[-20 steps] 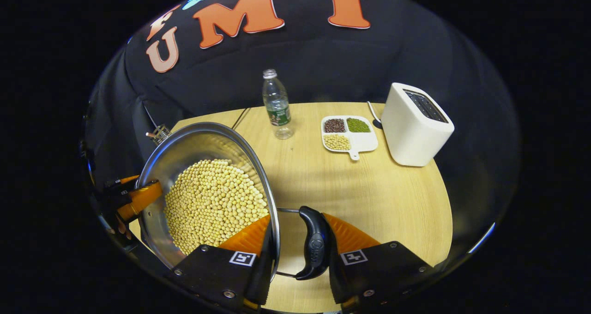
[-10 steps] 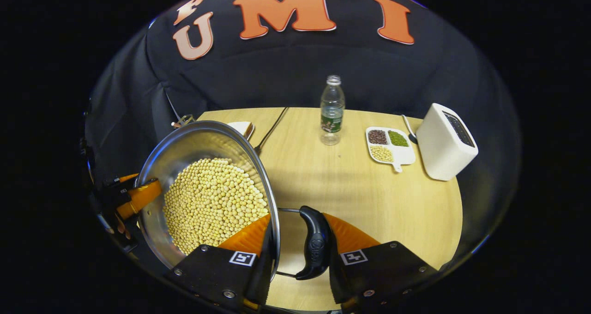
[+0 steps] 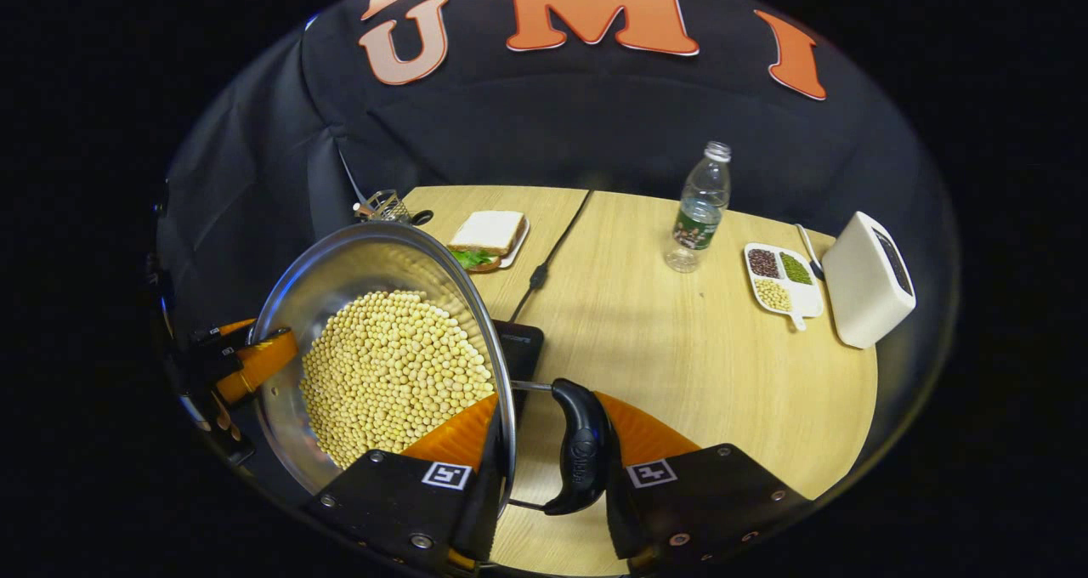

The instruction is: First push the handle of the pot to place it horizontally, then grasp the pot with both hands and set it on the induction cooktop.

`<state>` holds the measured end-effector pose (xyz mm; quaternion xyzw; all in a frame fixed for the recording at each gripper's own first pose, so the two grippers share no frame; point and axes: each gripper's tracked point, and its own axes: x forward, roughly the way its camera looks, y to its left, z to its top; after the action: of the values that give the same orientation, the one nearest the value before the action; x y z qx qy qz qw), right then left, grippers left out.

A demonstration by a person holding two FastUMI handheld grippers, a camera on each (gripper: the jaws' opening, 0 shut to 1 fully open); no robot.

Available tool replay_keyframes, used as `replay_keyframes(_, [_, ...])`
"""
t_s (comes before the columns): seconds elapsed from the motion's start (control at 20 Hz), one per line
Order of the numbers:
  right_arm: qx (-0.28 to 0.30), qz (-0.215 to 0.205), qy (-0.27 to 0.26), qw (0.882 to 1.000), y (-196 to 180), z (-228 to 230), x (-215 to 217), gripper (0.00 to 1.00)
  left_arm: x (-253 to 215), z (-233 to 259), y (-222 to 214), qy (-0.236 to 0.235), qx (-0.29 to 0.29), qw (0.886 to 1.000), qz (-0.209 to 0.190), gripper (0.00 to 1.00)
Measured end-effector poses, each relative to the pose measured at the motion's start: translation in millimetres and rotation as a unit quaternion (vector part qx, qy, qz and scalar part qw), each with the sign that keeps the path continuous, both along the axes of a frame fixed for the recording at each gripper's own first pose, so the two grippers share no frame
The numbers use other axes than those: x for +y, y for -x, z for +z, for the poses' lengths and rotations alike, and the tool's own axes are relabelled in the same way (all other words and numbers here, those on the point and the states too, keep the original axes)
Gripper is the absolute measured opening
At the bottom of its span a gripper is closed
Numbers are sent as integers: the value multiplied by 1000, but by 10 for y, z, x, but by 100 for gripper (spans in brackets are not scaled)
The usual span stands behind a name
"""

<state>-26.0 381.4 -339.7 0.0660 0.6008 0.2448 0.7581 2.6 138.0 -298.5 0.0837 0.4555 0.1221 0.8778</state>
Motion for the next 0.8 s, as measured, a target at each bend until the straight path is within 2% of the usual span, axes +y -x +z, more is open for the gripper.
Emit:
replay_keyframes(0.1, [6,9,0,1000,65,-50,133,52,141,-38,59,-1,6,1000,5,64])
replay_keyframes(0.2, [9,13,1,1000,82,-78,207,52,66,-91,45,2,9,1000,13,64])
replay_keyframes(0.25, [7,13,2,1000,71,-95,235,49,50,-78,45,2,11,1000,14,63])
replay_keyframes(0.3, [8,12,1,1000,77,-110,274,52,56,-72,36,1,12,1000,14,63])
replay_keyframes(0.8, [36,13,8,999,196,-395,403,52,108,-14,38,11,38,999,22,65])
